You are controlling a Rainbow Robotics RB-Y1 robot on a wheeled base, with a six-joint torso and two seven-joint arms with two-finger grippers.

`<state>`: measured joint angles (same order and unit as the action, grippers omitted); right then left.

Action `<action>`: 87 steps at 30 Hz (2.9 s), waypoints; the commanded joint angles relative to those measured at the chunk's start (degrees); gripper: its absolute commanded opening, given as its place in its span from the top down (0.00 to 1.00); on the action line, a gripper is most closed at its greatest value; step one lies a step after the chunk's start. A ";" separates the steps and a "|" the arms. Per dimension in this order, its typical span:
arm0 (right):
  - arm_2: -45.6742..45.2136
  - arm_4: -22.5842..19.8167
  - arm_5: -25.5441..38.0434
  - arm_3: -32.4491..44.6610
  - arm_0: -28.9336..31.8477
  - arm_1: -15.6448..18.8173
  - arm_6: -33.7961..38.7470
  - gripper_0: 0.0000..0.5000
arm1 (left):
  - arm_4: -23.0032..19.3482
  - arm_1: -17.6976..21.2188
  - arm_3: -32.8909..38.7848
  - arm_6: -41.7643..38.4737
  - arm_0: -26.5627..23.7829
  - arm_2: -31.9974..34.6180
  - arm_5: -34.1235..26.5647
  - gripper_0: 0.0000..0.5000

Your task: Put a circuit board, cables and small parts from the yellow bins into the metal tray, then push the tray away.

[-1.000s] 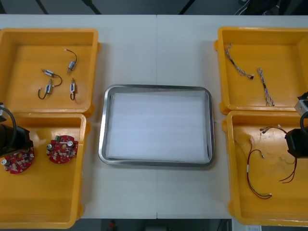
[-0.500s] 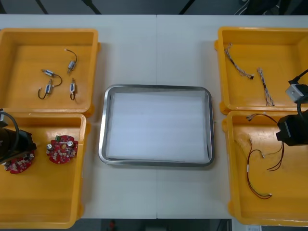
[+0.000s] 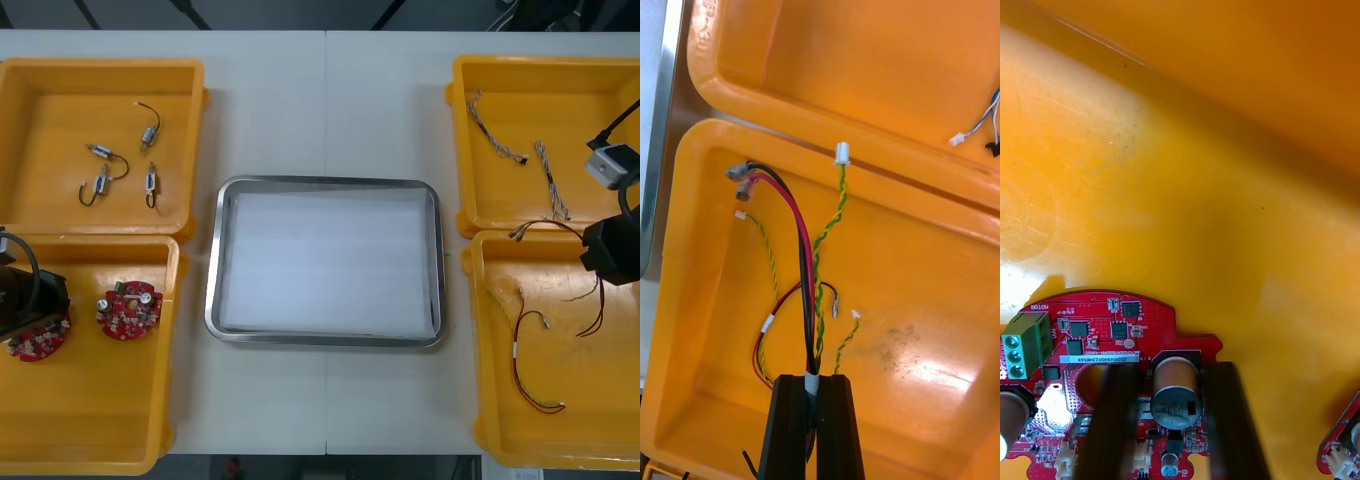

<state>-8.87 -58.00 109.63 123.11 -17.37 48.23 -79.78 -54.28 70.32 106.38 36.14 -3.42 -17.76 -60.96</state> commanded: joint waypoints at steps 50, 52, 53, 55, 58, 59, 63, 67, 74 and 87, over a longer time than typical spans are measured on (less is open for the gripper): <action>2.54 -0.18 0.37 1.69 -5.92 2.05 -0.46 1.00 | -19.64 9.31 11.75 10.09 -5.37 26.02 -28.34 1.00; 2.54 -0.18 0.37 1.69 -5.92 2.05 -0.46 1.00 | -21.05 9.31 11.66 9.56 -7.39 26.02 -30.36 1.00; 2.54 -0.18 0.37 1.69 -5.92 2.05 -0.46 1.00 | -21.57 9.31 11.66 9.39 -7.83 26.02 -30.89 1.00; 2.54 -0.18 0.37 1.69 -5.92 2.05 -0.46 1.00 | -22.63 9.31 11.57 8.77 -9.67 26.02 -32.91 1.00; 2.54 -0.18 0.37 1.69 -5.92 2.05 -0.46 1.00 | -23.33 7.81 11.40 7.02 -12.31 26.02 -35.55 1.00; 2.54 -0.18 0.37 1.69 -5.92 2.05 -0.46 1.00 | -23.33 7.29 11.48 6.22 -12.84 26.02 -35.99 1.00; 2.54 -0.18 0.37 1.69 -5.92 2.05 -0.46 1.00 | -22.10 3.33 11.57 1.83 -17.67 24.53 -39.24 1.00; 2.54 -0.18 0.37 1.69 -5.92 2.05 -0.46 1.00 | -18.32 -0.45 11.92 -4.85 -24.88 18.37 -42.67 1.00; 2.54 -0.18 0.37 1.69 -5.92 2.05 -0.46 1.00 | -8.65 -8.88 12.71 -17.77 -34.28 8.35 -47.15 1.00; 2.54 -0.18 0.37 1.69 -5.92 2.05 -0.46 1.00 | 1.37 -20.22 15.44 -31.22 -37.10 0.53 -45.83 1.00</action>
<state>-6.78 -58.32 109.80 123.20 -21.72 48.36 -79.78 -55.43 52.68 119.29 8.97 -37.66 -14.66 -107.24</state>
